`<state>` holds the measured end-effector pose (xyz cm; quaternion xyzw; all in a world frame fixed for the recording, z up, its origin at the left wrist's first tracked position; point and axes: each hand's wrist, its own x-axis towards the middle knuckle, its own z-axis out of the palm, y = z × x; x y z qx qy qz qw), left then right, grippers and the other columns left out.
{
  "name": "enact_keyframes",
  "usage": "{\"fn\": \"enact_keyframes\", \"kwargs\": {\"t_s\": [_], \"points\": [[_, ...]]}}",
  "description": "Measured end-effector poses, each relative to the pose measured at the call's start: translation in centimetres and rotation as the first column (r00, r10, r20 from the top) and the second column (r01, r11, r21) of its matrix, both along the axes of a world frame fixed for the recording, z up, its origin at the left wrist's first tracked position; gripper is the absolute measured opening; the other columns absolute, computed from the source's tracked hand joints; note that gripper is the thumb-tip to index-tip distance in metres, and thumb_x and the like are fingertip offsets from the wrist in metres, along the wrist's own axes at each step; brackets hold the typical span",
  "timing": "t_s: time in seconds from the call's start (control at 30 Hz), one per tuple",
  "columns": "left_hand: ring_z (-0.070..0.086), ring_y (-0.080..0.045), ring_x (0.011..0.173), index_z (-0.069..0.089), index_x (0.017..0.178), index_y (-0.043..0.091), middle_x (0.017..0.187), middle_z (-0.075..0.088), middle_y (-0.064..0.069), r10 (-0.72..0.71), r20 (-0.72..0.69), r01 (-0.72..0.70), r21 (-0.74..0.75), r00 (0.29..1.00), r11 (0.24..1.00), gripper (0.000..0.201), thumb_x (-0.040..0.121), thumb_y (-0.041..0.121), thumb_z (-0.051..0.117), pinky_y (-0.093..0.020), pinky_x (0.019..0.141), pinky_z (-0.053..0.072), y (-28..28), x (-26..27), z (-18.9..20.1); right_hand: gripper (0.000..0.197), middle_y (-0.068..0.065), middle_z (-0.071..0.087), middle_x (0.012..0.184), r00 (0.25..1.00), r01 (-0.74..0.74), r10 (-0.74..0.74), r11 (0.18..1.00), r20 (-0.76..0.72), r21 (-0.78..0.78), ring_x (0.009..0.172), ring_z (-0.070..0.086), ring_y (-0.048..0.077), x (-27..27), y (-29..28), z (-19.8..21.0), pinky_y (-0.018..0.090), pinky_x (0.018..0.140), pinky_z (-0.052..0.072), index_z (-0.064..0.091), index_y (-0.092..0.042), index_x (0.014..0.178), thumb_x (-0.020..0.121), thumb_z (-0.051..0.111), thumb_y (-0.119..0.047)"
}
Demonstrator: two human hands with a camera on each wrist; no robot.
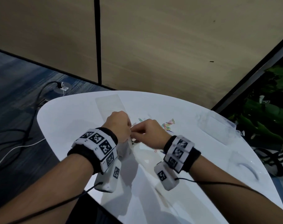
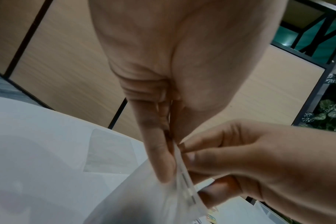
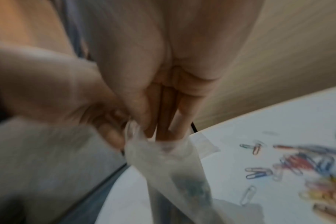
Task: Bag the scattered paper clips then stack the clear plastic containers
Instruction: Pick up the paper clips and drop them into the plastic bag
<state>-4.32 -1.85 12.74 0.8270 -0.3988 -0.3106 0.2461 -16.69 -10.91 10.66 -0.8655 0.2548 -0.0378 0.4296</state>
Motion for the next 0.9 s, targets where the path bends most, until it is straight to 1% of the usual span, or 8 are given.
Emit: {"fn": "enact_keyframes", "kwargs": {"t_s": [0.07,0.13,0.17,0.23,0.3,0.4,0.7,0.9], "points": [[0.074,-0.031,0.084,0.077,0.096,0.005,0.092,0.074,-0.014,0.005,0.018,-0.005,-0.009,1.0,1.0,0.019,0.091,0.002,0.059,-0.04,0.08,0.063,0.4,0.4,0.2,0.015,0.02,0.073,0.097,0.99,0.107,-0.133,0.935,0.056,0.338,0.078,0.071,0.024,-0.4,-2.2,0.5,0.031,0.067,0.06,0.073,-0.001,0.097,0.092,0.059,0.0],[0.075,-0.031,0.085,0.076,0.1,0.004,0.095,0.074,-0.015,0.01,0.026,-0.01,-0.007,1.0,1.0,0.019,0.091,0.0,0.059,-0.04,0.08,0.063,0.9,1.1,0.1,0.016,0.021,0.072,0.097,0.941,0.292,-0.335,0.877,0.052,0.382,0.085,0.069,0.032,-1.2,-6.1,-0.5,0.034,0.068,0.06,0.072,-0.002,0.099,0.093,0.058,-0.001],[0.075,-0.031,0.085,0.076,0.102,0.004,0.097,0.074,-0.015,0.015,0.021,-0.015,-0.004,1.0,1.0,0.02,0.092,0.0,0.059,-0.04,0.08,0.063,1.1,1.4,0.1,0.017,0.019,0.072,0.103,0.91,0.399,-0.414,0.878,0.002,0.265,0.095,0.068,0.035,-1.6,-8.6,-1.6,0.036,0.077,0.06,0.073,-0.006,0.102,0.094,0.058,-0.006],[0.075,-0.031,0.085,0.074,0.106,0.005,0.097,0.073,-0.015,0.031,0.005,-0.031,-0.005,1.0,1.0,0.019,0.093,0.001,0.06,-0.04,0.079,0.064,1.4,2.1,0.0,0.034,0.015,0.059,0.134,0.825,0.448,-0.494,0.868,-0.275,-0.215,0.127,0.053,0.034,-2.6,-12.6,-4.2,0.039,0.105,0.044,0.063,-0.009,0.126,0.099,0.052,-0.025],[0.075,-0.031,0.083,0.074,0.107,0.005,0.094,0.073,-0.015,0.037,0.002,-0.037,-0.014,0.999,0.999,0.02,0.094,0.001,0.059,-0.04,0.079,0.064,1.5,2.5,-0.1,0.052,0.016,0.034,0.155,0.691,0.345,-0.525,0.843,-0.496,-0.412,0.142,0.033,0.033,-3.5,-15.3,-7.1,0.039,0.116,0.027,0.038,-0.005,0.146,0.103,0.038,-0.035],[0.074,-0.031,0.087,0.074,0.109,0.005,0.097,0.073,-0.015,0.029,0.019,-0.029,-0.011,0.999,1.0,0.021,0.095,0.002,0.058,-0.04,0.082,0.063,1.3,2.8,-0.2,0.05,0.023,0.027,0.152,0.633,0.23,-0.518,0.835,-0.575,-0.499,0.136,0.031,0.044,-2.7,-15.8,-10.1,0.049,0.112,0.031,0.032,-0.007,0.145,0.1,0.044,-0.025],[0.073,-0.033,0.089,0.075,0.104,0.006,0.099,0.073,-0.017,0.038,0.046,-0.038,-0.015,0.998,0.999,0.02,0.094,0.003,0.057,-0.041,0.084,0.062,1.0,3.0,-0.6,0.054,0.016,0.014,0.16,0.821,-0.242,-0.12,0.811,-0.558,-0.532,0.143,0.02,0.045,4.0,-10.4,-12.7,0.059,0.112,0.028,0.027,-0.018,0.149,0.098,0.037,-0.033],[0.074,-0.033,0.088,0.075,0.102,0.004,0.097,0.073,-0.017,0.026,0.049,-0.025,-0.012,0.998,1.0,0.02,0.093,0.002,0.058,-0.041,0.082,0.063,1.1,3.0,-0.5,0.086,0.011,0.016,0.158,0.747,-0.457,-0.013,0.716,-0.665,-0.528,0.136,0.036,0.033,-0.5,-9.3,-12.7,0.047,0.105,0.042,0.019,-0.007,0.15,0.078,0.066,-0.014]]}}
